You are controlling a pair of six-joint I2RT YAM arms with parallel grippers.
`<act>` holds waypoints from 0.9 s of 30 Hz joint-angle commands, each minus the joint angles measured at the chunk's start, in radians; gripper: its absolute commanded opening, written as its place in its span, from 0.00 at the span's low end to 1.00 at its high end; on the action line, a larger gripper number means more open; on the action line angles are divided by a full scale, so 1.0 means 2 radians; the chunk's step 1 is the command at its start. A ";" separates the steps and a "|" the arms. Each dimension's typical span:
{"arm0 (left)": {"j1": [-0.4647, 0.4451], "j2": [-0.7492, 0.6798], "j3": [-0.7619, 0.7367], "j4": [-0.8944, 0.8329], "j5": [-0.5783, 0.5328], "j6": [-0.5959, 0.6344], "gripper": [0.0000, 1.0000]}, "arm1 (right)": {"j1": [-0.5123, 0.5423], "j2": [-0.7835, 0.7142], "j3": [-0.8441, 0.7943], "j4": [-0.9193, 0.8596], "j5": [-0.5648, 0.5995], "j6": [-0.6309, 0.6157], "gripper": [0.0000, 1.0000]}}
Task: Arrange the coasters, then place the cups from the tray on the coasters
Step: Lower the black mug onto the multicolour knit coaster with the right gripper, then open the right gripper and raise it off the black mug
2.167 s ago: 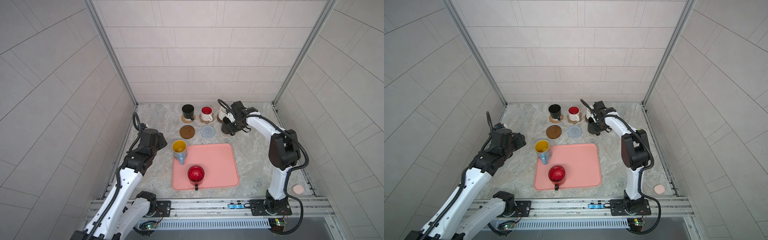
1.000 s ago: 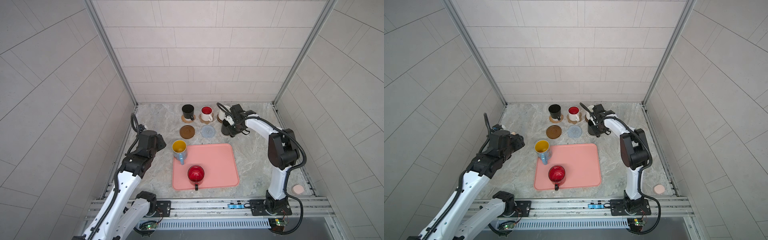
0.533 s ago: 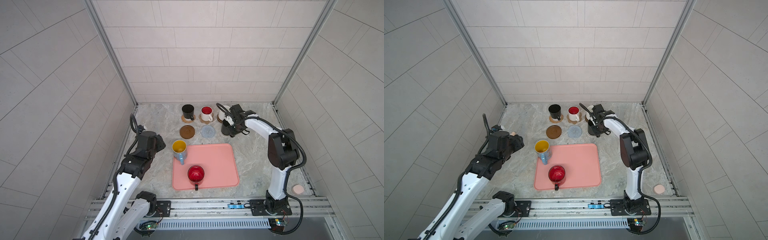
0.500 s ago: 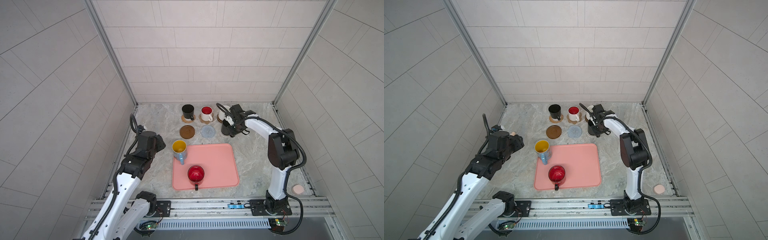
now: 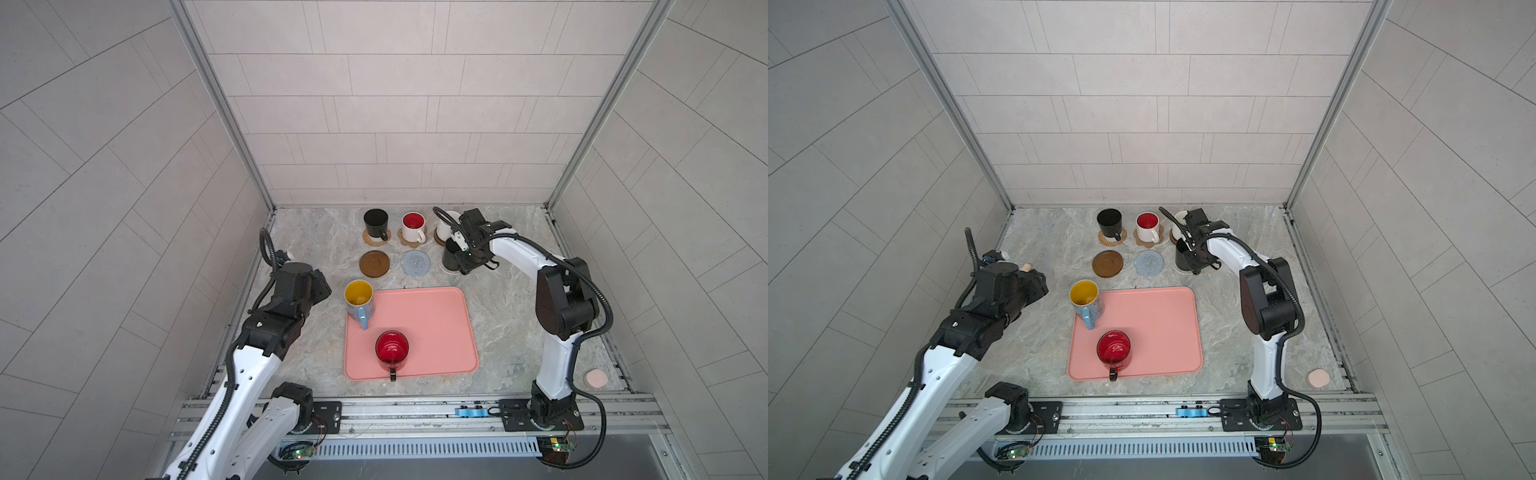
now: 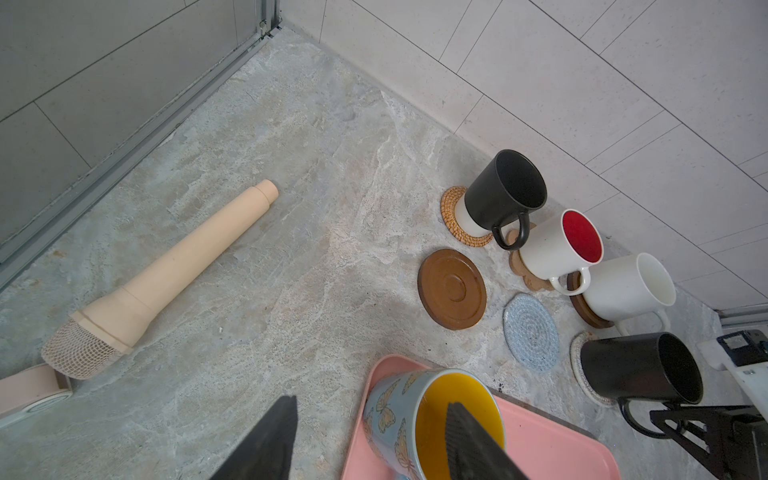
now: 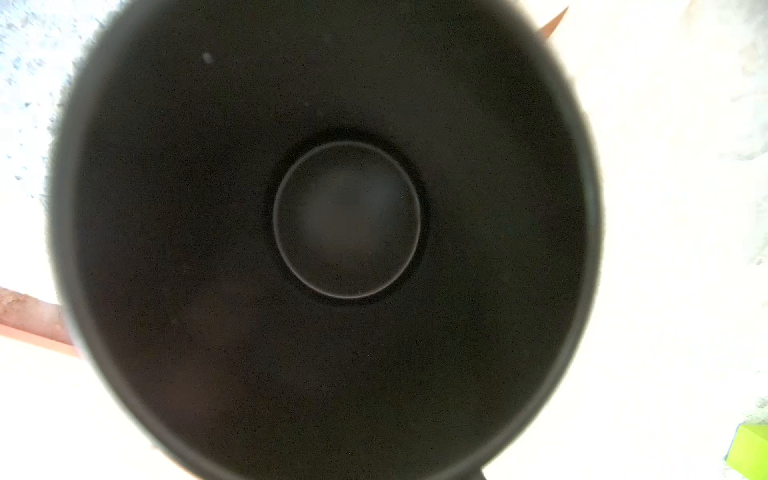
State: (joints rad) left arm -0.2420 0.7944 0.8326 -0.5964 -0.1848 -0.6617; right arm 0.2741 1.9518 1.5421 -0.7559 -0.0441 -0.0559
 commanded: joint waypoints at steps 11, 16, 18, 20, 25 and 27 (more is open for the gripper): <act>0.004 -0.006 -0.003 -0.011 -0.007 -0.002 0.64 | 0.001 -0.035 0.007 -0.014 0.004 0.002 0.42; 0.004 -0.005 -0.002 -0.011 -0.002 -0.001 0.64 | 0.001 -0.053 0.004 -0.024 -0.013 -0.004 0.47; 0.004 -0.005 0.001 -0.013 0.001 -0.001 0.64 | 0.001 -0.063 -0.002 -0.027 -0.016 -0.005 0.52; 0.004 -0.005 0.005 -0.018 0.003 0.001 0.64 | 0.001 -0.076 -0.009 -0.028 -0.016 -0.007 0.55; 0.004 -0.005 0.008 -0.026 0.003 0.005 0.64 | 0.001 -0.116 -0.019 -0.034 -0.011 0.000 0.61; 0.004 -0.005 0.007 -0.028 0.002 0.005 0.64 | 0.001 -0.131 -0.018 -0.041 -0.006 0.008 0.62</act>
State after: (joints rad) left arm -0.2413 0.7944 0.8326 -0.6231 -0.1749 -0.6559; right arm 0.2741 1.7550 1.5097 -0.8001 -0.0677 -0.0509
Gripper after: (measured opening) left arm 0.636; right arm 0.620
